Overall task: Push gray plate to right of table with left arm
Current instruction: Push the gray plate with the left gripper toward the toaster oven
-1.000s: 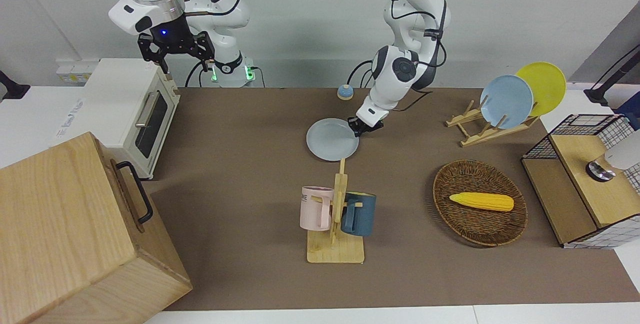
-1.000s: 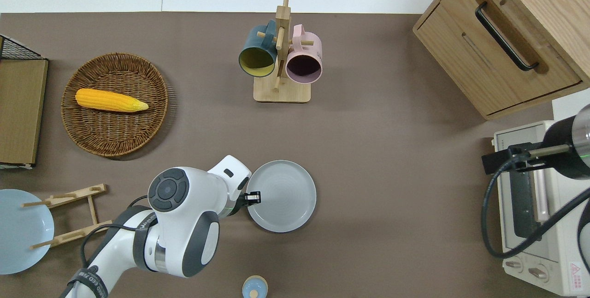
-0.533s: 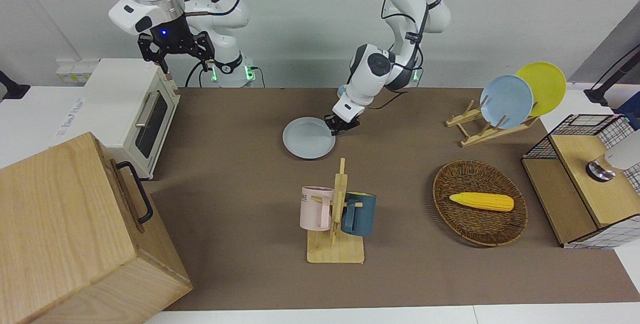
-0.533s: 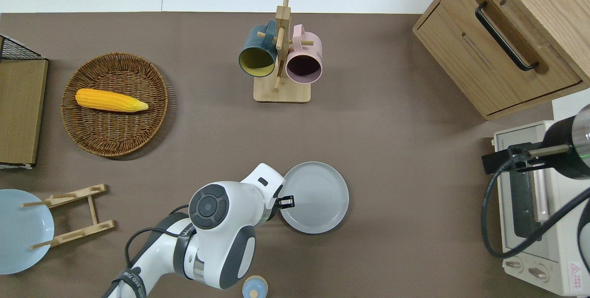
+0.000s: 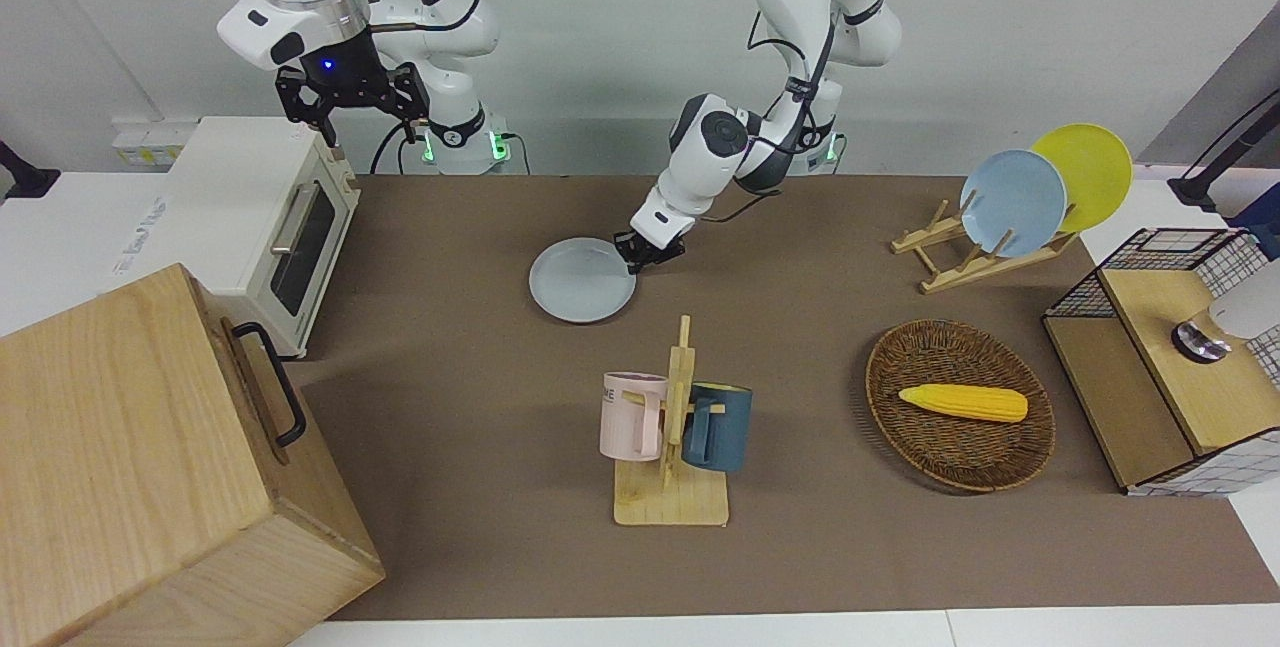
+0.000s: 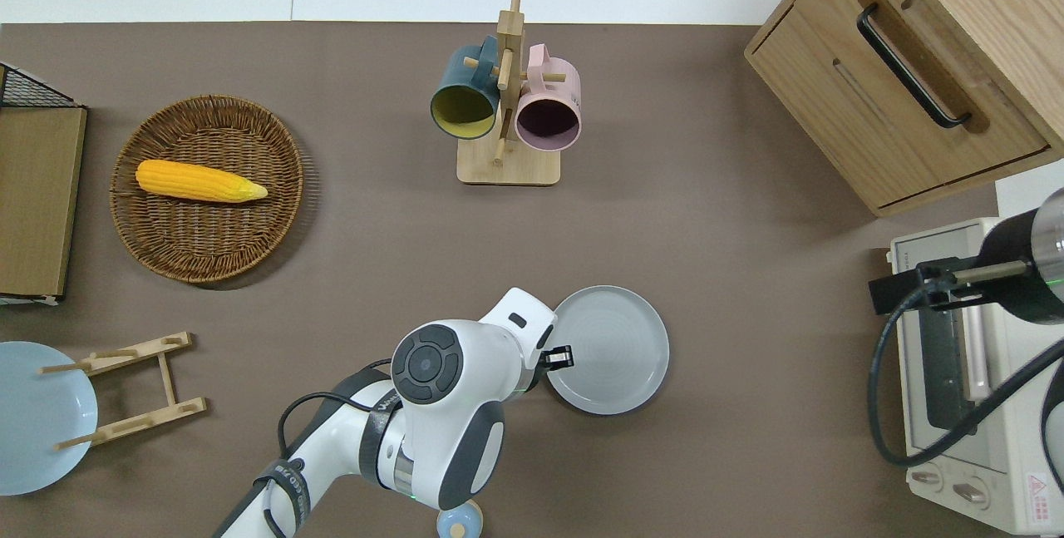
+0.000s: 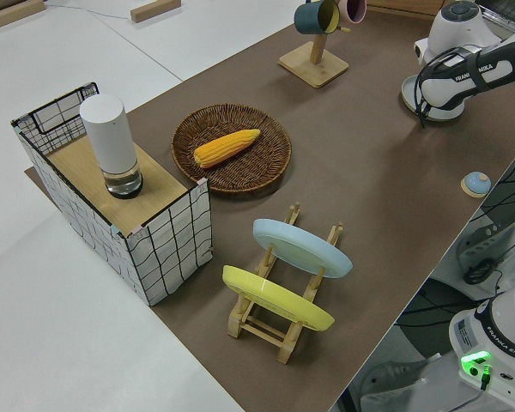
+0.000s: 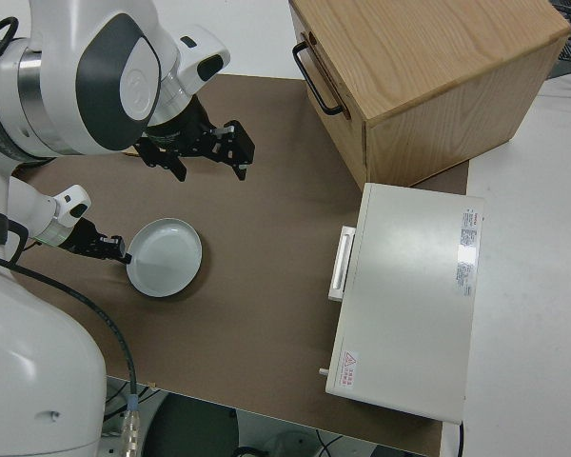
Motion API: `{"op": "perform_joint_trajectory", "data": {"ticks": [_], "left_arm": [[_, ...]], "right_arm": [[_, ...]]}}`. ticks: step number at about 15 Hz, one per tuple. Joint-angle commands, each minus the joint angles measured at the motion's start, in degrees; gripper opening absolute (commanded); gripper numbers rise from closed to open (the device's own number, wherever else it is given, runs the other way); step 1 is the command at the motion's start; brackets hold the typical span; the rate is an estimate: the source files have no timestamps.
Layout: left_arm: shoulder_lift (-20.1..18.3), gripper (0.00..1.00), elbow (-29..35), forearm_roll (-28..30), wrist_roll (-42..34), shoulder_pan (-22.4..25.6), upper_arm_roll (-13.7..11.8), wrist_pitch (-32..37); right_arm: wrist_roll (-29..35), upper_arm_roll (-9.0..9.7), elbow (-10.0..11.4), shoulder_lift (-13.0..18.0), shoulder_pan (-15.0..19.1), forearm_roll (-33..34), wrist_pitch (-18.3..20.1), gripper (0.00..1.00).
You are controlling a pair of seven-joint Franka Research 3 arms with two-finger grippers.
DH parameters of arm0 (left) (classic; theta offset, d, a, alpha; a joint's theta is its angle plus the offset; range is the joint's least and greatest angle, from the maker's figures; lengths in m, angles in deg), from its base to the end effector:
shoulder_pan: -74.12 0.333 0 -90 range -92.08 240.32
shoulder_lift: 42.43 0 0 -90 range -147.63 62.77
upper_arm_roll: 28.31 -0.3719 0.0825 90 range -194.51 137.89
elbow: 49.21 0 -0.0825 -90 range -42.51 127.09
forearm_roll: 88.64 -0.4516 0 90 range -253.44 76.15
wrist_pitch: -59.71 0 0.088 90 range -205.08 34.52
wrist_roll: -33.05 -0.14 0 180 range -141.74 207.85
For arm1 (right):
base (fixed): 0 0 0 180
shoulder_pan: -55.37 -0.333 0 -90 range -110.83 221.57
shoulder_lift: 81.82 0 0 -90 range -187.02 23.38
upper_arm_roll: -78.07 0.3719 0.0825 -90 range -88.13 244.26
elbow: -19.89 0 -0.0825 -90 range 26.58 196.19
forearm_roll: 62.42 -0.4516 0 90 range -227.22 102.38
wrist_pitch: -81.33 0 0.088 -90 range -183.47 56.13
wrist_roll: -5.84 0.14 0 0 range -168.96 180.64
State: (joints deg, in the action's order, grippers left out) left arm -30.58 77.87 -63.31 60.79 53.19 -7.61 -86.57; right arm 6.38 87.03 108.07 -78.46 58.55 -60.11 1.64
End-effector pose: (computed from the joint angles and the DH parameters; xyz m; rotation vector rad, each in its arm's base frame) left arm 0.4640 -0.4148 0.2748 2.7813 0.1725 -0.1259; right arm 0.5756 0.0551 0.6845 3.0819 0.1316 -0.1349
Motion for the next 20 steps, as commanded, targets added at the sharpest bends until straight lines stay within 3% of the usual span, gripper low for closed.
{"op": "perform_joint_trajectory", "data": {"ticks": [1,5,6,8,9,10,16,20], "left_arm": [[4.58,0.0,-4.37,0.85,3.37,-1.49,1.44,-1.98],[5.12,0.0,-4.73,0.85,3.64,-2.54,1.71,-4.27],[5.12,0.08,-4.73,0.85,3.64,-2.89,1.71,-4.27],[5.12,0.45,-4.73,0.94,3.73,-3.24,1.62,-4.27],[5.12,0.75,-4.73,0.94,3.64,-3.25,1.62,-4.27],[5.12,0.96,-4.73,0.85,3.56,-3.25,1.62,-4.27],[3.71,1.0,-4.65,0.15,3.2,-3.51,1.62,-4.01],[-0.94,1.0,-4.12,-3.96,2.68,-2.2,0.48,1.24]], "right_arm": [[-0.46,0.0,0.24,0.59,0.07,-0.11,0.32,0.996],[-0.46,0.0,0.24,0.59,0.07,-0.11,0.32,0.996],[-0.46,0.0,0.24,0.59,0.07,-0.11,0.32,0.996],[-0.46,0.0,0.24,0.59,0.07,-0.11,0.32,0.996],[-0.46,0.0,0.24,0.59,0.07,-0.11,0.32,0.996],[-0.46,0.0,0.24,0.59,0.07,-0.03,0.32,0.996],[-0.46,0.0,0.24,0.59,0.07,-0.11,0.32,0.996],[-0.46,0.0,0.24,0.59,0.07,-0.11,0.32,0.996]]}}
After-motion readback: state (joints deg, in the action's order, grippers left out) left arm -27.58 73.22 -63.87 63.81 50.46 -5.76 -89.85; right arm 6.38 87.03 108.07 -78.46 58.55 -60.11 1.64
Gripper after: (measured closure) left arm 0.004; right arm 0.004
